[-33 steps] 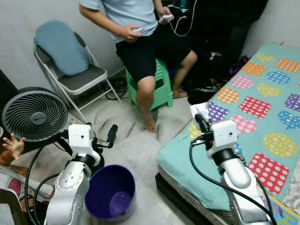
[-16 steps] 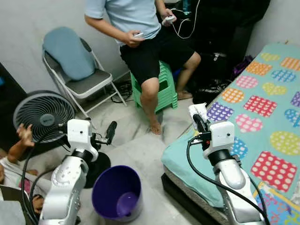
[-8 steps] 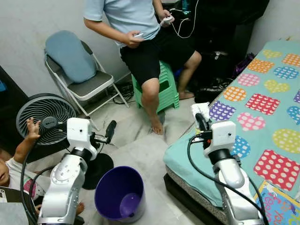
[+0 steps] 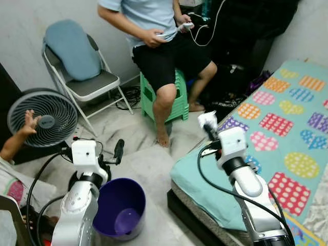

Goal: Clean up the room

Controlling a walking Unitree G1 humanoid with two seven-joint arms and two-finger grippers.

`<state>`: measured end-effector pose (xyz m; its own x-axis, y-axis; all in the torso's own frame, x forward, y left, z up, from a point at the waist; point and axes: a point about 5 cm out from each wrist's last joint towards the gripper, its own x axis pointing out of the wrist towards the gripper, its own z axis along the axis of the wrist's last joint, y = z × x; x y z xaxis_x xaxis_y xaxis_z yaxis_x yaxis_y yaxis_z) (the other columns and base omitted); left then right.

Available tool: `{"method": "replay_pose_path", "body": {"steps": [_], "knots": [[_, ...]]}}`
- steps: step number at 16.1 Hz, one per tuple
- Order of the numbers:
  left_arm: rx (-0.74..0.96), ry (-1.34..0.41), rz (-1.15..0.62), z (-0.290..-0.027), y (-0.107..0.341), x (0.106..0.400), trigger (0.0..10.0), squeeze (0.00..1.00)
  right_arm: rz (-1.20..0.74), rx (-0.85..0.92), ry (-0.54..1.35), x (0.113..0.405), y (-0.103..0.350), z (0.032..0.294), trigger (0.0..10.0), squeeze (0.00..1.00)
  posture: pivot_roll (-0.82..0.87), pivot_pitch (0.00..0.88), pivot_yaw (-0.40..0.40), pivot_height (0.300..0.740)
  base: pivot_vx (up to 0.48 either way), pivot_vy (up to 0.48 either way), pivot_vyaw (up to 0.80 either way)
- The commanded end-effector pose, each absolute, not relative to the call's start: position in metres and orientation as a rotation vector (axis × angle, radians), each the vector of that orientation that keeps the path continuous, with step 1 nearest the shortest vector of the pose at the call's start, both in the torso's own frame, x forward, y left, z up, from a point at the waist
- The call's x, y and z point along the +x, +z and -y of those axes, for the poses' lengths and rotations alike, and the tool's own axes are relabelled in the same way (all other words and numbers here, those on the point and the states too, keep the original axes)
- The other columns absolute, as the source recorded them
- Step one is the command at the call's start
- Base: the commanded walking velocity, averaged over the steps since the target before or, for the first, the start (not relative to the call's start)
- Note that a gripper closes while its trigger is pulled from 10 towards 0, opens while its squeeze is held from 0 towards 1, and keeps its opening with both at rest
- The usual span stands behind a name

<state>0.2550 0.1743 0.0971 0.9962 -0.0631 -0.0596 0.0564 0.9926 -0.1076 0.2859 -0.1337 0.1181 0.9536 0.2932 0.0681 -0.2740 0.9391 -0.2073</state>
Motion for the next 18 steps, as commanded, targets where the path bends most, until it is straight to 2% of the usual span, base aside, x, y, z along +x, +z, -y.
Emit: {"method": "replay_pose_path", "body": {"steps": [1,8,18], "knots": [[-0.108,-0.024,-0.047,-0.179,0.100,0.253,10.0,0.00,0.095,-0.204,0.330,0.290,0.121,0.124,10.0,0.00,-0.20,0.000,0.037,0.740,0.000,0.000,0.00],[-0.092,0.004,-0.043,-0.183,0.101,0.249,10.0,0.00,0.135,-0.182,0.385,0.294,0.131,0.097,10.0,0.00,-0.18,0.000,0.037,0.740,0.000,0.000,0.06],[-0.088,-0.030,-0.042,-0.177,0.104,0.254,10.0,0.00,0.151,-0.163,0.379,0.290,0.135,0.094,10.0,0.00,-0.20,0.000,0.054,0.740,0.000,0.000,0.80]]}}
